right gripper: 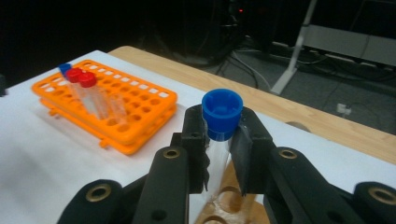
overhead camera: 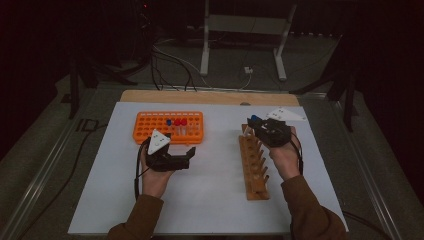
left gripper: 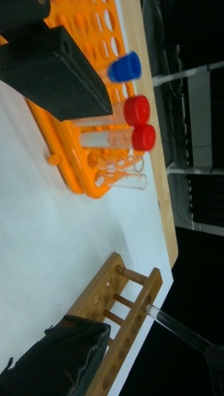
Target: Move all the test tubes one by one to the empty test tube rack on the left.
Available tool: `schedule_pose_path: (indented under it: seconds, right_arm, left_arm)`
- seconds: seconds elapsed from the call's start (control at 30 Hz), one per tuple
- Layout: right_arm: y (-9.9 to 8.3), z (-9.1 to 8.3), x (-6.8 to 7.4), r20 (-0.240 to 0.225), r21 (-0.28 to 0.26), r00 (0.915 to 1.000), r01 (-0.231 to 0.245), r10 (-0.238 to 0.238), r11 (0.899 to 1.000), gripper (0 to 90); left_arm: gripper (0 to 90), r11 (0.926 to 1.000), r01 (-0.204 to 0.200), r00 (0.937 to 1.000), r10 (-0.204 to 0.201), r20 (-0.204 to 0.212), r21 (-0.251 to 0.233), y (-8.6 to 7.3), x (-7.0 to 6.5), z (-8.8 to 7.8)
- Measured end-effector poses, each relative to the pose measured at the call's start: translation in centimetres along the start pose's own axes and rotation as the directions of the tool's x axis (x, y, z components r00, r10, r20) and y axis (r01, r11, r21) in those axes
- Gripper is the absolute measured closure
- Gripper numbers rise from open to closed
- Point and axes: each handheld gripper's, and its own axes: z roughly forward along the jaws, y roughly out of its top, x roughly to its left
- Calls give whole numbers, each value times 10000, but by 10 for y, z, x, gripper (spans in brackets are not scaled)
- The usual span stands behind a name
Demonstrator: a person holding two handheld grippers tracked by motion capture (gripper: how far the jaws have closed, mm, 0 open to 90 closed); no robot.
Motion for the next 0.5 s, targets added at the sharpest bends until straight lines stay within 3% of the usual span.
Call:
schedule_pose_path:
  seconds: [0.5]
  right_arm:
    - [-3,9,36,-1141,243,9922,536,-506,9983,767]
  left_arm:
    - [37,9978,-665,9967,663,469,20,11,-26,20]
